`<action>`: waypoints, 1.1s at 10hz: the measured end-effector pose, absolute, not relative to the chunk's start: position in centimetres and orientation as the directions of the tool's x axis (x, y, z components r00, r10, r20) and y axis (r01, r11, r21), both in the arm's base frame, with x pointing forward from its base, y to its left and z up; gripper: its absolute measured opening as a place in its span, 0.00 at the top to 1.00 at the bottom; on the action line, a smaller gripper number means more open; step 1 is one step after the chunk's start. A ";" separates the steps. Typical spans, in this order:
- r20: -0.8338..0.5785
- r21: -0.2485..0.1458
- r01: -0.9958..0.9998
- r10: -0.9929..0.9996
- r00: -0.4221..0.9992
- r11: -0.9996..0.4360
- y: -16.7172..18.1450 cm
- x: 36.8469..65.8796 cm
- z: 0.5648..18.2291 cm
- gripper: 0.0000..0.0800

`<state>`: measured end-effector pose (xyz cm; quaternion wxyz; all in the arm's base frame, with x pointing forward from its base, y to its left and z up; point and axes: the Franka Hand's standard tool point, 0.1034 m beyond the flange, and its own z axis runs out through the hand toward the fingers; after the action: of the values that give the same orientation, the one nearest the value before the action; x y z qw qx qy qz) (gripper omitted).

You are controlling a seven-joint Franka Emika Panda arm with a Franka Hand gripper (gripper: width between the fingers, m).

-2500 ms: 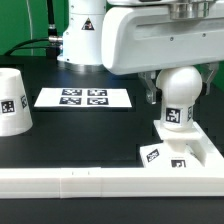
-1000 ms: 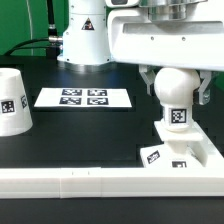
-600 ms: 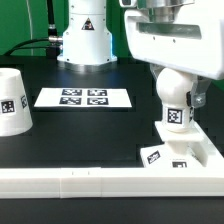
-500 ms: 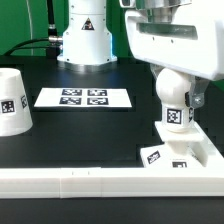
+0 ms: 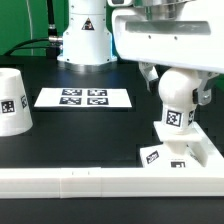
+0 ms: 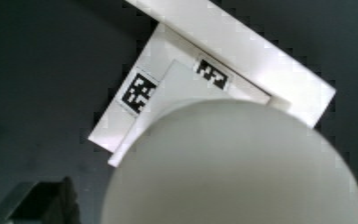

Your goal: Assemble lamp

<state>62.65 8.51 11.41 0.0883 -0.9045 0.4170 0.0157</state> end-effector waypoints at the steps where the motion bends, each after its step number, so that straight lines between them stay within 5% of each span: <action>1: -0.082 -0.160 -0.679 -0.676 0.733 -0.717 8.5 62.8 11.6 0.13; 7: -0.003 -0.180 -0.284 -0.289 0.957 -0.942 8.4 62.8 11.5 0.13; 11: 0.063 -0.066 0.188 0.184 0.981 -0.980 8.6 62.9 11.7 0.13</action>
Offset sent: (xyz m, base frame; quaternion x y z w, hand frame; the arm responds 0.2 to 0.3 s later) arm 0.0000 0.0000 0.0000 0.0000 0.0000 -0.1296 0.9916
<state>62.91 8.59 11.71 0.0360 -0.9946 -0.0937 -0.0282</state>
